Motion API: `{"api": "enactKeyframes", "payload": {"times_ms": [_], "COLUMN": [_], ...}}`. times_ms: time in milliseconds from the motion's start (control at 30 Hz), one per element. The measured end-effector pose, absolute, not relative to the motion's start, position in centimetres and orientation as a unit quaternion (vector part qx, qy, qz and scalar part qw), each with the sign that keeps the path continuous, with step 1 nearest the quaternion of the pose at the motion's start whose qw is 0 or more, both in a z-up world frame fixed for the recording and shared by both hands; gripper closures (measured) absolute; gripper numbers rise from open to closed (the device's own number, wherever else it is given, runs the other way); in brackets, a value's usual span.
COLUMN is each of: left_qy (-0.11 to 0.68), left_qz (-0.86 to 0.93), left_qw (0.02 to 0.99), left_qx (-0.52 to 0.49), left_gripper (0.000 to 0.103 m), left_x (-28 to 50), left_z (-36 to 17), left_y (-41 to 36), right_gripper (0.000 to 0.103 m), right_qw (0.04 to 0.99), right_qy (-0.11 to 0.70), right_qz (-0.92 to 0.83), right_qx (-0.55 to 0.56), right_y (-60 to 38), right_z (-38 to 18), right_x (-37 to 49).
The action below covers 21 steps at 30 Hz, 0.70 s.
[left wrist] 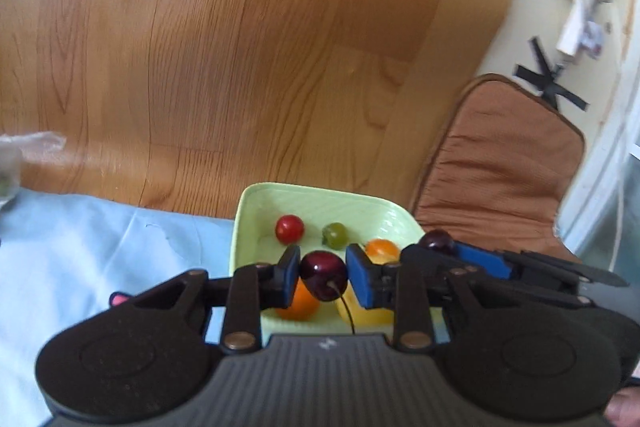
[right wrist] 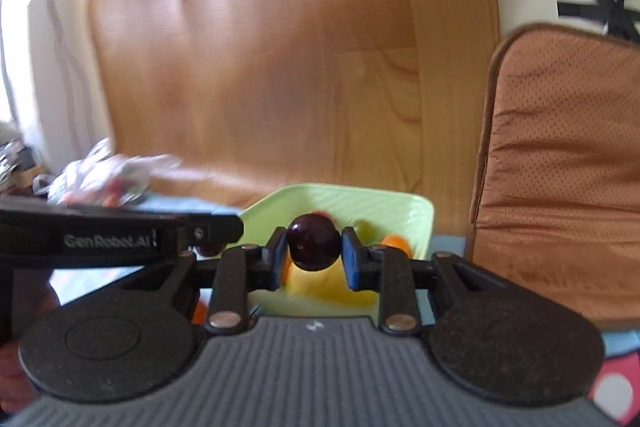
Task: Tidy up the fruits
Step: 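Carry both cherries over the bowl and open both grippers, then grasp a tangerine with the left gripper while the right grasps another tangerine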
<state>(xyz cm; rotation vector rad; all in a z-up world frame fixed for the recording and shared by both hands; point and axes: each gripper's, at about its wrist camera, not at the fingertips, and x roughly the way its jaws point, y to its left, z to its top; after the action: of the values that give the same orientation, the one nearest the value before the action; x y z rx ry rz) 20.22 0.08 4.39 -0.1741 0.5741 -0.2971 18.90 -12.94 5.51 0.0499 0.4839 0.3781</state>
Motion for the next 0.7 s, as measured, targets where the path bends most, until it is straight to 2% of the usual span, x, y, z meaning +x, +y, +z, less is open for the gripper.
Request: {"api": "enactKeyframes", "payload": {"times_ms": [133, 300, 533, 700], "left_qy": [0.289, 0.279, 0.237, 0.257], "left_qz": [-0.137, -0.134, -0.155, -0.135], "left_qw": [0.944, 0.95, 0.956, 0.951], "left_qx": [-0.077, -0.048, -0.076, -0.105], "left_gripper": [0.077, 0.07, 0.07, 0.07], "left_x": [22.9, 22.5, 16.3, 12.7], "left_z": [3.4, 3.5, 5.6, 3.8], "left_y": [-0.6, -1.3, 2.0, 4.6], "right_gripper": [0.071, 0.07, 0.067, 0.067], "right_qw": [0.951, 0.951, 0.948, 0.928], "right_qy": [0.258, 0.267, 0.246, 0.263], "right_qz": [0.164, 0.15, 0.192, 0.265], "right_qx": [0.042, 0.043, 0.058, 0.001], "right_y": [-13.4, -13.5, -14.9, -12.8], "right_z": [4.4, 3.7, 6.1, 6.0], "right_x": [22.5, 23.5, 18.6, 13.7]}}
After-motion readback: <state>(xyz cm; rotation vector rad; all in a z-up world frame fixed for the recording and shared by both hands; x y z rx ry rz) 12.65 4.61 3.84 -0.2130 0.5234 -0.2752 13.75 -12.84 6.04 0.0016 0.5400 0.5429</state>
